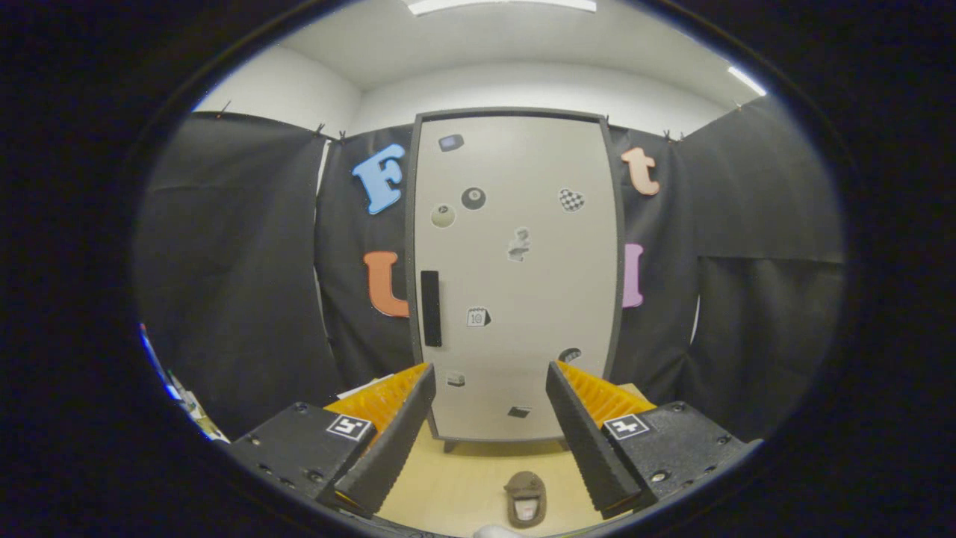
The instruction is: Open the shoe cabinet door, grab the shoes and put them into the shoe cabinet, then close the shoe cabinet door.
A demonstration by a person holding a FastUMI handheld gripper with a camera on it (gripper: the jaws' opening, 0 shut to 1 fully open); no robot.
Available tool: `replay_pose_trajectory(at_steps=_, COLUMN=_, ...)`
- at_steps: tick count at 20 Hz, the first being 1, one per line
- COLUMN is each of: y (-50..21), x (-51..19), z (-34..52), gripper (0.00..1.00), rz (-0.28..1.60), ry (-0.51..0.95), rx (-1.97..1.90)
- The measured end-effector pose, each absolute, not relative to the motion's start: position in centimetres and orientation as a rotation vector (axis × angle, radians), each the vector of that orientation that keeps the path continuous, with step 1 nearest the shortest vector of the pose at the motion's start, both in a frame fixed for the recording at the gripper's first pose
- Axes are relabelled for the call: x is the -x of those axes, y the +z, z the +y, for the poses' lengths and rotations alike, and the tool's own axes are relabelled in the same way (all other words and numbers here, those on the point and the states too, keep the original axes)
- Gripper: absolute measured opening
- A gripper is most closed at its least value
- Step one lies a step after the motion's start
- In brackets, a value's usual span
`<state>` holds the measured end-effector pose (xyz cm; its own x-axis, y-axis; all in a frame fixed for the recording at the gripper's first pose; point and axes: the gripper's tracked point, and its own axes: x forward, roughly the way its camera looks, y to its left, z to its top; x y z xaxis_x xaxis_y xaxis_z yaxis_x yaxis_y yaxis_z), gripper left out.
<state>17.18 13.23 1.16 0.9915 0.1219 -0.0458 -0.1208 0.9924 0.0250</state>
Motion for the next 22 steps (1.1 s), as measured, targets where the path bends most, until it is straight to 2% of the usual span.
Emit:
replay_pose_trajectory(at_steps=9, y=1.2, x=-31.3, z=20.7, gripper=0.98, rz=0.070, ry=0.223, rx=-0.011)
replay_pose_trajectory(at_steps=16, y=0.8, x=-37.6, z=22.8, gripper=0.98, rz=0.103, ry=0.217, rx=-0.048)
replay_pose_trajectory(at_steps=18, y=0.9, x=-38.5, z=22.8, gripper=0.95, rz=0.104, ry=0.205, rx=-0.050)
replay_pose_trajectory(at_steps=19, y=1.0, x=-38.7, z=22.8, gripper=0.87, rz=0.101, ry=0.199, rx=-0.055)
replay_pose_trajectory(at_steps=22, y=0.7, x=-39.3, z=23.6, gripper=0.79, rz=0.115, ry=0.227, rx=-0.063)
